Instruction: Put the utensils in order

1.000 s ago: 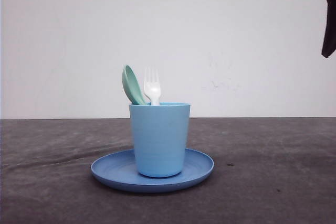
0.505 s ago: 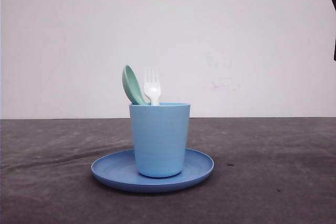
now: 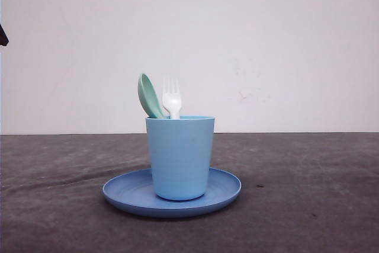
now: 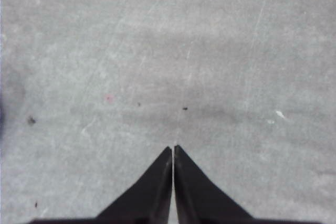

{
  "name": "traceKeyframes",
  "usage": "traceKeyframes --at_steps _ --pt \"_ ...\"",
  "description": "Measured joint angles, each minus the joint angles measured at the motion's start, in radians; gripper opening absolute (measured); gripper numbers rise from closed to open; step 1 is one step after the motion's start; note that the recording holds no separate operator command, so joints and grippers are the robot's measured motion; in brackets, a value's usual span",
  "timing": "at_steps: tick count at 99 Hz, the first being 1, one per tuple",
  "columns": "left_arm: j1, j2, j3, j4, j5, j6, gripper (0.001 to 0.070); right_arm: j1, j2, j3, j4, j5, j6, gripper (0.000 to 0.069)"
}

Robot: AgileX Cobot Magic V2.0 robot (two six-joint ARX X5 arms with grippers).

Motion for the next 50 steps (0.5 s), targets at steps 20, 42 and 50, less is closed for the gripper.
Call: traceKeyframes --at_steps 20,42,50 --pt "0.0 0.0 0.0 0.0 0.0 0.0 0.0018 0.0 0.0 0.0 0.03 0.0 0.0 0.0003" --pt "-0.002 0.0 0.0 0.002 0.0 0.001 0.0018 0.0 0.0 0.0 0.098 0.0 0.0 0.0003" --pt "-0.002 -0.017 -0.011 0.011 -0.043 0.017 0.0017 0.0 0.0 0.0 0.129 0.0 0.0 0.0003"
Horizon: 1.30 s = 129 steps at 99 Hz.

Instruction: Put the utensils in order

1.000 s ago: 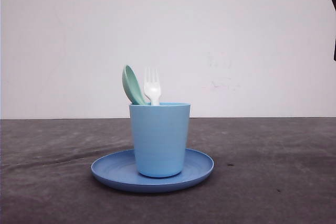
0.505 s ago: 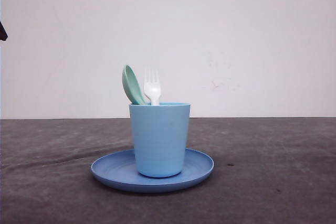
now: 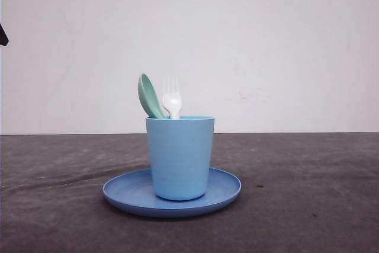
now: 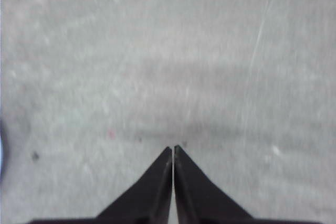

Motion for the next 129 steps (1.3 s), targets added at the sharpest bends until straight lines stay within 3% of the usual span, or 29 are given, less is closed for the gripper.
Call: traceKeyframes --at_steps 14,34,61,75,129 --pt "0.002 -0.139 -0.11 0.043 -0.151 0.001 0.0017 0.0 0.0 0.0 0.056 -0.001 0.0 0.0003" --pt "0.02 -0.415 -0.353 0.193 -0.198 -0.021 0.0017 0.0 0.0 0.0 0.145 -0.001 0.0 0.0003" --pt "0.026 -0.795 -0.66 0.219 -0.293 -0.05 0.0017 0.0 0.0 0.0 0.278 -0.001 0.0 0.0003" --pt "0.025 -0.916 -0.723 0.226 -0.294 -0.056 0.0017 0.0 0.0 0.0 0.335 -0.001 0.0 0.0003" --pt "0.024 -0.914 -0.789 0.298 -0.264 -0.062 0.0017 0.0 0.0 0.0 0.536 -0.001 0.0 0.0003"
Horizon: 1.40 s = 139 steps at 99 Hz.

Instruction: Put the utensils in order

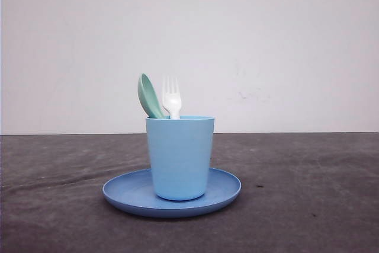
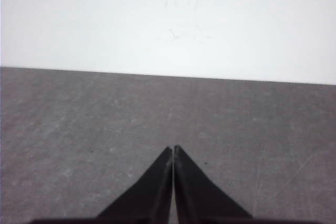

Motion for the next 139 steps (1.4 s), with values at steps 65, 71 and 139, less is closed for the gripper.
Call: traceKeyframes --at_steps 65,71,139 --pt "0.0 0.0 0.0 0.0 0.0 0.0 0.0017 0.002 -0.018 -0.005 0.032 0.026 -0.002 0.0003" --pt "0.0 0.0 0.0 0.0 0.0 0.0 0.0017 -0.001 -0.059 -0.022 0.011 0.056 -0.018 0.0003" --pt "0.0 0.001 0.0 0.0 0.0 0.0 0.0017 -0.039 -0.865 -0.714 -0.196 0.103 -0.05 0.0003"
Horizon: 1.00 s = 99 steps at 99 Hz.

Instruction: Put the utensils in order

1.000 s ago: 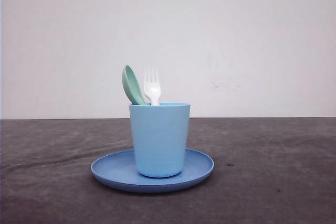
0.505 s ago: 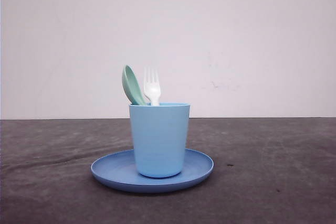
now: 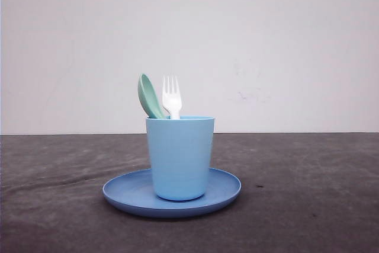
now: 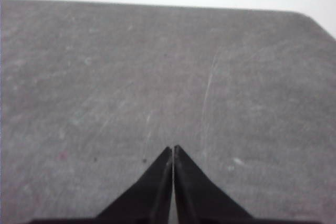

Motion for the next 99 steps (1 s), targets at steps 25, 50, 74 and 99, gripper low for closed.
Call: traceKeyframes --at_steps 25,50,74,99 --pt "0.0 0.0 0.0 0.0 0.0 0.0 0.0017 0.0 -0.074 -0.071 0.036 -0.001 0.001 0.0003" --pt "0.0 0.0 0.0 0.0 0.0 0.0 0.0017 -0.012 -0.075 -0.093 0.094 0.001 0.001 0.0002" --pt "0.0 0.0 0.0 0.0 0.0 0.0 0.0017 -0.013 -0.075 -0.096 0.106 0.001 0.001 0.0002" --pt "0.0 0.0 0.0 0.0 0.0 0.0 0.0017 -0.013 -0.075 -0.096 0.106 0.001 0.001 0.0002"
